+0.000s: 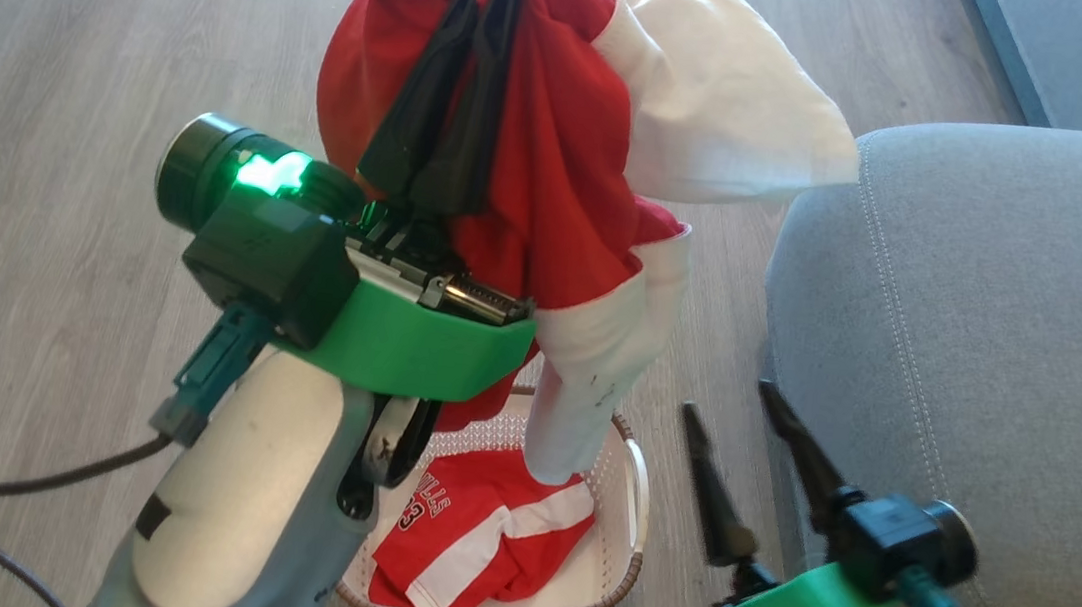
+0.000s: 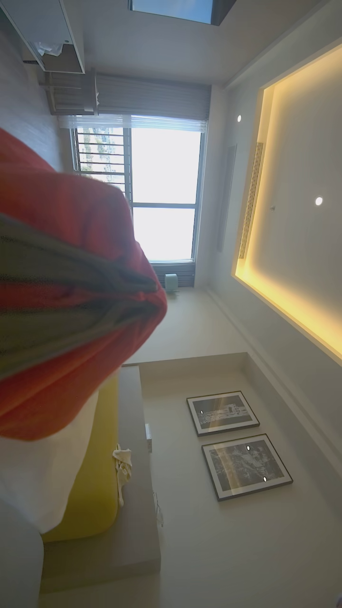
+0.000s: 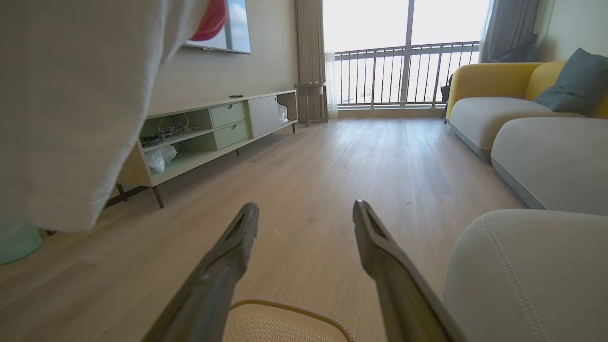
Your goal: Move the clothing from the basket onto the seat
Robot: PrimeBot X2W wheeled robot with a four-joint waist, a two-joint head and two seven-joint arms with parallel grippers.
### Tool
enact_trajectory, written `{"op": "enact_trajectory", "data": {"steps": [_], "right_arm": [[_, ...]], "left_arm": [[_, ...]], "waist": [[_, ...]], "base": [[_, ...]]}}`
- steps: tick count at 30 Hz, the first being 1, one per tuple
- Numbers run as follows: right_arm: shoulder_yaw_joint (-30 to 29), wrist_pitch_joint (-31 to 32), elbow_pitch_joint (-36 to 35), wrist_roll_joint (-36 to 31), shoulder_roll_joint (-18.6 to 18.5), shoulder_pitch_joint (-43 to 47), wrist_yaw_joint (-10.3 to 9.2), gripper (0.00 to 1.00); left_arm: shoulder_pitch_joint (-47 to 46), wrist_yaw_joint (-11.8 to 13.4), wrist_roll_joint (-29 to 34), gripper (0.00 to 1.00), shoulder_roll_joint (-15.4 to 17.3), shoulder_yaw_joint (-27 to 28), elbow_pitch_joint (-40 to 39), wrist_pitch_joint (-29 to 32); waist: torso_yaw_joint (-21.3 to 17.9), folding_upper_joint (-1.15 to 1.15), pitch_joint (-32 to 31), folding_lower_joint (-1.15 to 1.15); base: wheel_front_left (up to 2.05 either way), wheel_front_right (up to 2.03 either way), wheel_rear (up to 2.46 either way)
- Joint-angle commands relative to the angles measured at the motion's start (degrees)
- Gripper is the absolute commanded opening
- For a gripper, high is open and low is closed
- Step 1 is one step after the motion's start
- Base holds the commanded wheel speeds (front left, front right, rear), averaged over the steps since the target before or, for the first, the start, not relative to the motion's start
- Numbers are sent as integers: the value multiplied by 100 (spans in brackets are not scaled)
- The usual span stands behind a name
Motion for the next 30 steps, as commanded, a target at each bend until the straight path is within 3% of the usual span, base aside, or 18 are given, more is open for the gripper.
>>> {"op": "enact_trajectory", "data": {"steps": [1, 15, 19, 23, 30], "right_arm": [[246, -14, -293, -93, -45, -102, -1, 100], [1826, -14, -1683, 123, -827, -306, -1, 100], [1834, -14, -2078, -91, -898, -405, -1, 100], [1658, -14, -2490, -353, -738, -442, -1, 100], [1495, -14, -2433, -615, -571, -390, -1, 100]], "left_arm": [[-324, 7, -30, 0, 66, 181, -139, -27], [-274, -75, 2, 0, 65, 220, 29, -27], [-276, -90, 10, 0, 65, 225, 65, -27], [-273, -108, 17, 0, 65, 231, 102, -27], [-272, -107, 4, 0, 65, 170, 111, -27]], "waist": [[-6, 0, 10, 0], [-40, 0, 78, 0], [-40, 0, 98, 0], [-38, 0, 116, 0], [-3, 0, 112, 0]], "base": [[0, 0, 0], [0, 0, 0], [0, 0, 0], [0, 0, 0], [0, 0, 0]]}}
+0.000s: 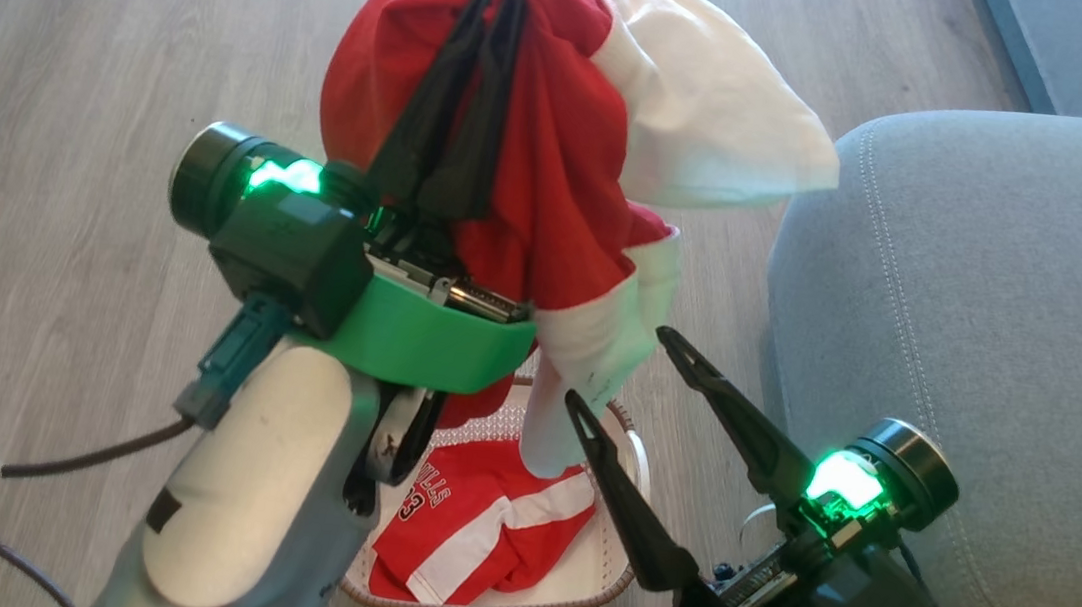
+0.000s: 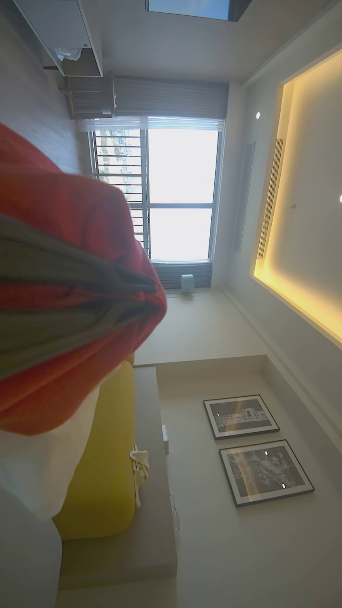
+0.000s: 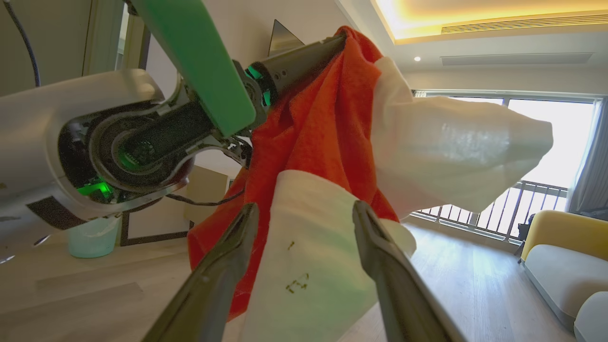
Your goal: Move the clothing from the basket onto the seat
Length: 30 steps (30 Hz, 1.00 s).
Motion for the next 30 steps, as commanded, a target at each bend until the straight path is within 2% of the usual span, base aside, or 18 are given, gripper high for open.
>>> {"op": "enact_trajectory", "data": {"steps": [1, 11, 19, 30], "right_arm": [[32, -13, -99, -27, 82, -121, -1, 100], [-158, -13, 621, 61, 352, -252, -1, 100], [10, -13, 1144, 141, 458, -610, -1, 100], [158, -13, 1348, 163, 563, -1118, -1, 100]], "left_arm": [[-276, 0, 2, 0, 65, 168, -169, -27], [-287, -71, 59, 0, 65, -94, -141, -27], [-280, -189, 44, 0, 65, -425, -78, -27], [-278, -149, -34, 0, 65, -751, 9, -27]], "waist": [[19, 0, -5, 0], [110, 0, -2, 0], [183, 0, -21, 0], [233, 0, -38, 0]], "base": [[0, 0, 0], [0, 0, 0], [0, 0, 0], [0, 0, 0]]}}
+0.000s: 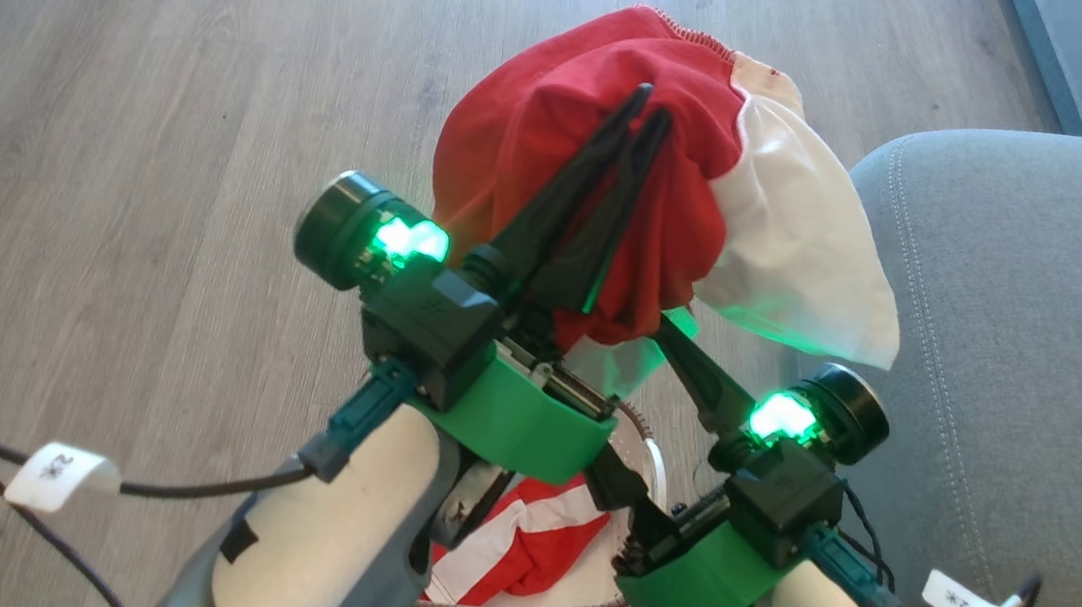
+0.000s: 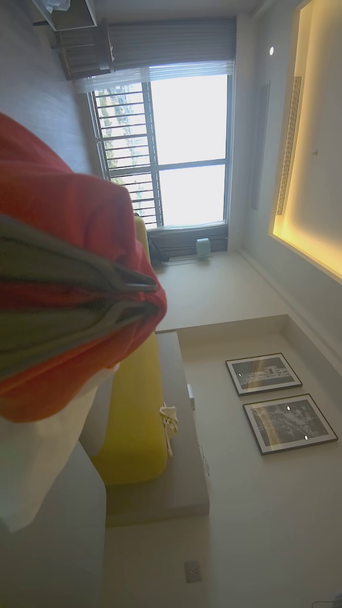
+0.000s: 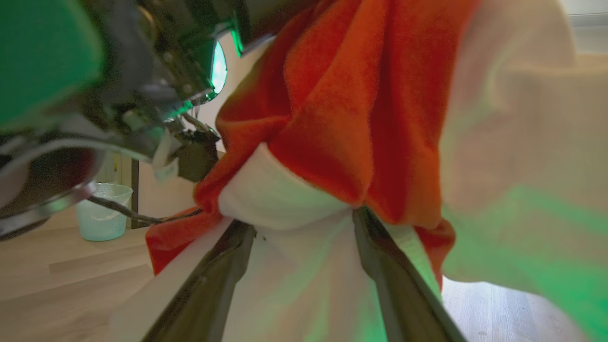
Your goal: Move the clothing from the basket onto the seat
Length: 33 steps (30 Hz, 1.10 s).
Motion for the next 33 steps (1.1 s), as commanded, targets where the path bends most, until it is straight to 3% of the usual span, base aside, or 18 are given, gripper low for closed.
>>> {"op": "enact_trajectory", "data": {"steps": [1, 5, 6, 7, 8, 9, 23, 33], "right_arm": [[91, -13, -152, 6, 147, -292, -1, 100], [76, -13, -129, -86, 166, -422, -1, 100], [65, -13, -97, -120, 168, -439, -1, 80], [42, -13, -79, -145, 171, -453, -1, 49], [1, -13, -75, -154, 172, -458, -1, 33], [-49, -13, -110, -138, 174, -460, -1, 0], [-1259, -13, -870, 458, 177, -174, -1, 0], [-1469, -13, -1004, 533, 177, -113, -1, 0]], "left_arm": [[-280, 44, -39, 0, 53, 146, -166, -27], [-275, 57, -71, 0, 53, 68, -162, -27], [-274, 55, -75, 0, 53, 47, -169, -27], [-270, 55, -75, 0, 53, 28, -180, -27], [-263, 53, -83, 0, 53, 8, -190, -27], [-251, 51, -98, 0, 53, -10, -193, -27], [-192, 34, -116, 0, 53, -74, -189, -27], [-213, -30, -188, 0, 53, -164, -329, -27]], "waist": [[3, 1, -2, 0], [24, 1, -3, 0], [32, 1, -3, 0], [42, 1, -4, 0], [54, 1, -6, 0], [65, 1, -5, 0], [115, 1, -30, 0], [123, 1, -1, 0]], "base": [[0, 0, 0], [0, 0, 0], [0, 0, 0], [0, 0, 0], [0, 0, 0], [0, 0, 0], [0, 0, 0], [0, 0, 0]]}}
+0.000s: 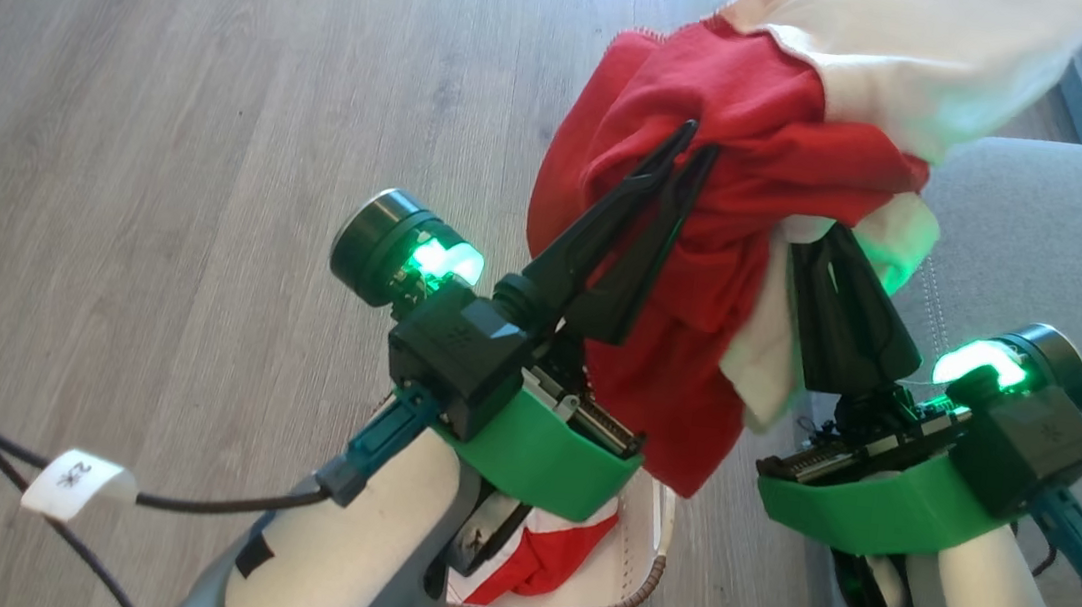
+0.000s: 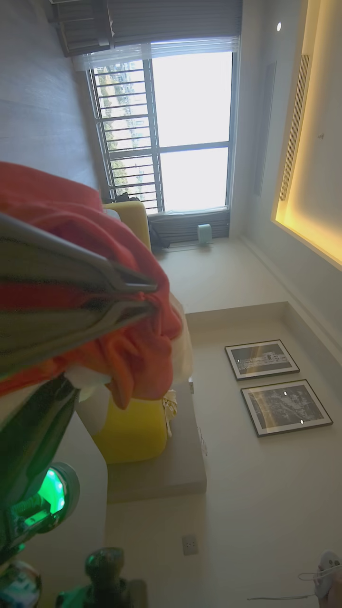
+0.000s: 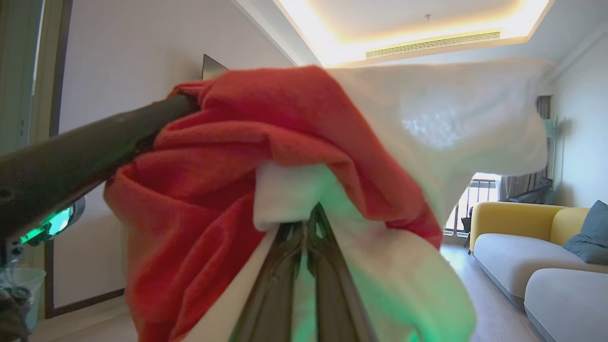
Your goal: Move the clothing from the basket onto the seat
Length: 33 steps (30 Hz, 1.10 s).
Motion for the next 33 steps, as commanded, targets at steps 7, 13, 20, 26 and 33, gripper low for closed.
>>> {"op": "enact_trajectory", "data": {"steps": [7, 13, 20, 26, 33], "right_arm": [[129, -13, -197, 42, 84, -184, -1, 0], [-266, -13, -563, 303, 84, -229, -1, 0], [-602, -13, -949, 382, 84, -279, -1, 0], [-700, -13, -1039, 422, 84, -255, -1, 0], [-863, -13, -1052, 448, 84, -307, -1, 0]], "left_arm": [[-243, -71, -9, 0, 50, 183, -293, -27], [-200, -106, -11, 0, 50, 218, -266, -27], [-214, -173, -48, 36, 50, 222, -329, -27], [-202, -194, -31, 100, 50, 238, -303, -27], [-167, -208, 2, 100, 50, 255, -196, -27]], "waist": [[6, 0, 29, 0], [13, 0, 54, 0], [41, 0, 71, 0], [44, 0, 57, 0], [19, 0, 71, 0]], "base": [[0, 0, 0], [0, 0, 0], [0, 0, 0], [0, 0, 0], [0, 0, 0]]}}
